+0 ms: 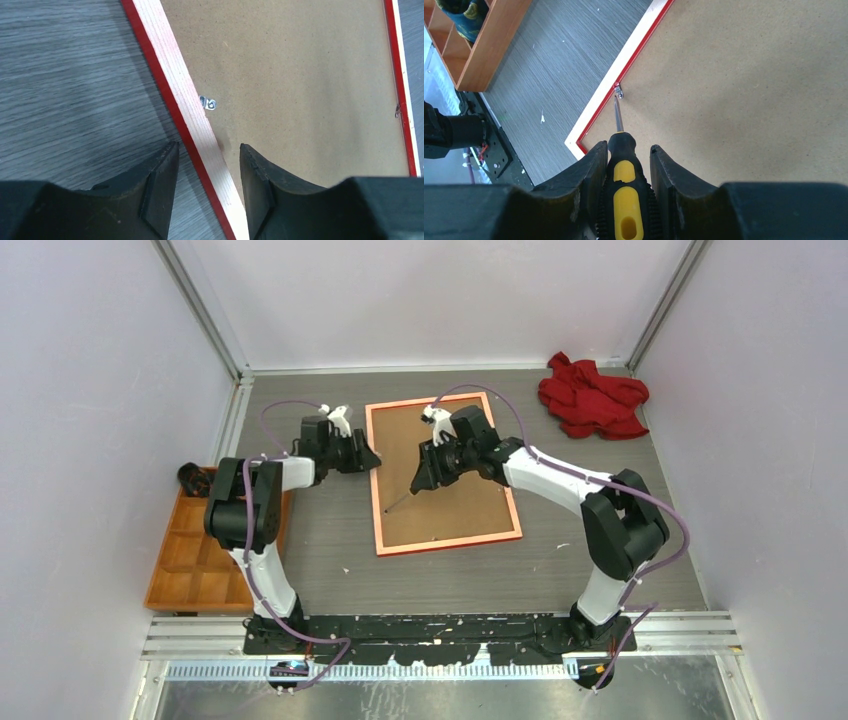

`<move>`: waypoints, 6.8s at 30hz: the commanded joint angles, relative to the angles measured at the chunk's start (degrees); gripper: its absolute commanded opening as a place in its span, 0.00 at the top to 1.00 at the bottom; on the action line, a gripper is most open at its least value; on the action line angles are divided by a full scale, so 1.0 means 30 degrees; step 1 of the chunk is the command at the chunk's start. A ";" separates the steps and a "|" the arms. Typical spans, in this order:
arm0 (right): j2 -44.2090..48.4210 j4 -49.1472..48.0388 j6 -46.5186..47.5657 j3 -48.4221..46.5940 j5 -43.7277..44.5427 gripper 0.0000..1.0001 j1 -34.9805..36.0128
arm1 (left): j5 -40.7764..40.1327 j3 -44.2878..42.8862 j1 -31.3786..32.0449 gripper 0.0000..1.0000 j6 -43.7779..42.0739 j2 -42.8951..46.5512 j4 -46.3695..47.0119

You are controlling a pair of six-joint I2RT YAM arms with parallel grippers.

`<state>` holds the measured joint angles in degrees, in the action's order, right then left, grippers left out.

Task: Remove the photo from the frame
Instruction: Release the photo frame item from the photo frame.

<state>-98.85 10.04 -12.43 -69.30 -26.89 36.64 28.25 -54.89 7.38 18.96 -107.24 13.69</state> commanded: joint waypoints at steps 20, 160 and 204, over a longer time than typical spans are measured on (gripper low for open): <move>-0.0673 -0.1443 -0.1296 -0.0104 -0.0461 0.99 0.0094 | 0.0279 -0.0360 0.0559 0.60 -0.1413 -0.0080 -0.0756; -0.4184 0.4218 -0.2915 -1.0102 0.6393 0.99 -0.1376 | 0.0027 -0.7796 -0.1006 0.42 0.1784 -0.4815 -0.1599; -0.3371 0.0730 -0.5673 -0.6519 0.2141 0.99 -0.1613 | -0.0013 -0.1897 0.0501 0.75 -0.0864 -0.1346 -0.0669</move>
<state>-112.12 16.23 -29.08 -88.18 -18.87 31.88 24.27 -62.39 7.88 19.16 -112.71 12.51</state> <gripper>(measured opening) 0.395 0.301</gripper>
